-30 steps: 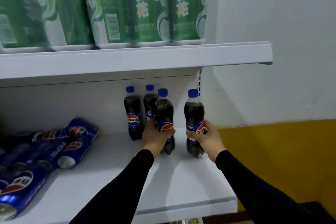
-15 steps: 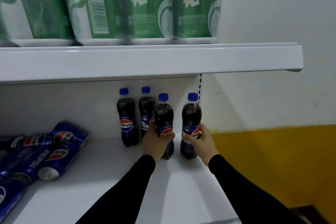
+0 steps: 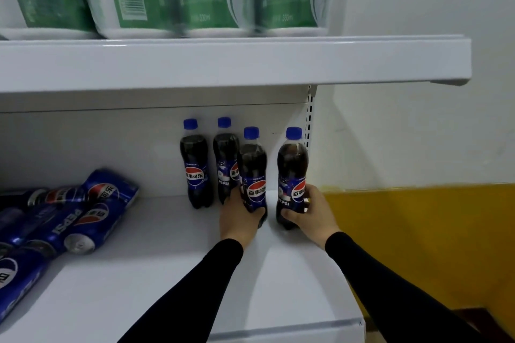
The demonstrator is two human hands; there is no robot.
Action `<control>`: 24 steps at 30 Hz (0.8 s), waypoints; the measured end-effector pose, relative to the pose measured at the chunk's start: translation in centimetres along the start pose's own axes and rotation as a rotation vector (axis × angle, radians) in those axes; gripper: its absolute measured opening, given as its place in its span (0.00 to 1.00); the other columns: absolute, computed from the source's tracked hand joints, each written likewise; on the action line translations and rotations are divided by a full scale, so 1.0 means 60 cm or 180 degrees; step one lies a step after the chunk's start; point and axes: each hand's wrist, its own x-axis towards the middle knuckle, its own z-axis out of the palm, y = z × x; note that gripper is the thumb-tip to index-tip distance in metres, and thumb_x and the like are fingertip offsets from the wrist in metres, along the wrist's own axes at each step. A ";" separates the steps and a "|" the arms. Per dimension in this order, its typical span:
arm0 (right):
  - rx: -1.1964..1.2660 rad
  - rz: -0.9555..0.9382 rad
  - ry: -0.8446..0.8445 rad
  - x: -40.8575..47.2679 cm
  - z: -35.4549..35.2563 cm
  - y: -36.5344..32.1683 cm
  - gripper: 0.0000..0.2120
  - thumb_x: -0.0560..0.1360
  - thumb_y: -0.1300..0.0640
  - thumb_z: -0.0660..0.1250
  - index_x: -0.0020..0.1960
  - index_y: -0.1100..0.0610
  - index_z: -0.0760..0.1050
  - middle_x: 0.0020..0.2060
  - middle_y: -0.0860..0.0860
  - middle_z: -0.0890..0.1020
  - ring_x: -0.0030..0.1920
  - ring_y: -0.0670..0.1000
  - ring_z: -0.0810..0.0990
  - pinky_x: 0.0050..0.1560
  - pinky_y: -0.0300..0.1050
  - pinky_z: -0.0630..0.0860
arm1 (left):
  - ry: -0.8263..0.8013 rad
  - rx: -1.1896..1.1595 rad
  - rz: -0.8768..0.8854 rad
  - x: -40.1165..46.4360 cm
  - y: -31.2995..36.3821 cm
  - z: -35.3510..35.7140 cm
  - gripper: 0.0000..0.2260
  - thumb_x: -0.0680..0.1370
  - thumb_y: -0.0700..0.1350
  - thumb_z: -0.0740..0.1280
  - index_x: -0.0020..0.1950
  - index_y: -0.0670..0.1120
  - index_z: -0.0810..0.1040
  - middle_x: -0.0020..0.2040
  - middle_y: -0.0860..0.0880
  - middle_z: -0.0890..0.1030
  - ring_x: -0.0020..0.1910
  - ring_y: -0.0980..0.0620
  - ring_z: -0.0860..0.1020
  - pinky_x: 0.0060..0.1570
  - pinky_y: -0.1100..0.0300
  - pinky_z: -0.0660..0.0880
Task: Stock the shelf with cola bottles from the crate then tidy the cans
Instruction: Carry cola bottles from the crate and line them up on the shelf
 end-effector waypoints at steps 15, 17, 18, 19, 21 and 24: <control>-0.0082 -0.0026 0.0138 0.093 0.022 0.008 0.27 0.71 0.59 0.75 0.66 0.52 0.70 0.57 0.47 0.79 0.52 0.47 0.77 0.53 0.41 0.74 | 0.0235 0.0154 -0.0173 0.073 0.021 0.066 0.31 0.74 0.42 0.73 0.74 0.46 0.65 0.70 0.45 0.74 0.69 0.44 0.72 0.67 0.50 0.70; -0.0109 -0.0023 0.0171 0.101 0.023 0.009 0.26 0.71 0.59 0.75 0.67 0.53 0.70 0.57 0.47 0.79 0.51 0.47 0.77 0.52 0.41 0.73 | 0.0234 0.0212 -0.0211 0.080 0.022 0.072 0.31 0.75 0.42 0.72 0.75 0.45 0.63 0.70 0.44 0.73 0.70 0.44 0.71 0.68 0.50 0.69; -0.0125 -0.0019 0.0181 0.105 0.024 0.011 0.26 0.71 0.59 0.75 0.67 0.53 0.70 0.57 0.48 0.79 0.52 0.47 0.77 0.53 0.42 0.73 | 0.0239 0.0253 -0.0213 0.082 0.022 0.076 0.30 0.75 0.42 0.72 0.75 0.45 0.63 0.71 0.44 0.72 0.70 0.43 0.70 0.68 0.49 0.69; -0.0143 -0.0015 0.0185 0.110 0.025 0.013 0.26 0.71 0.58 0.75 0.67 0.52 0.70 0.58 0.48 0.79 0.53 0.48 0.78 0.53 0.43 0.74 | 0.0249 0.0286 -0.0216 0.085 0.022 0.079 0.30 0.75 0.42 0.71 0.75 0.45 0.63 0.71 0.43 0.72 0.70 0.43 0.70 0.68 0.49 0.69; -0.0164 0.0007 0.0182 0.119 0.026 0.016 0.27 0.70 0.57 0.75 0.66 0.52 0.70 0.59 0.49 0.80 0.54 0.49 0.78 0.54 0.44 0.75 | 0.0267 0.0316 -0.0233 0.090 0.022 0.083 0.29 0.76 0.42 0.71 0.74 0.45 0.63 0.71 0.43 0.72 0.70 0.43 0.70 0.68 0.49 0.69; -0.0173 0.0038 0.0185 0.128 0.029 0.019 0.27 0.70 0.57 0.75 0.66 0.51 0.70 0.59 0.49 0.80 0.56 0.50 0.78 0.56 0.46 0.76 | 0.0275 0.0402 -0.0287 0.096 0.025 0.092 0.29 0.77 0.41 0.69 0.75 0.44 0.61 0.71 0.42 0.71 0.71 0.43 0.70 0.68 0.50 0.69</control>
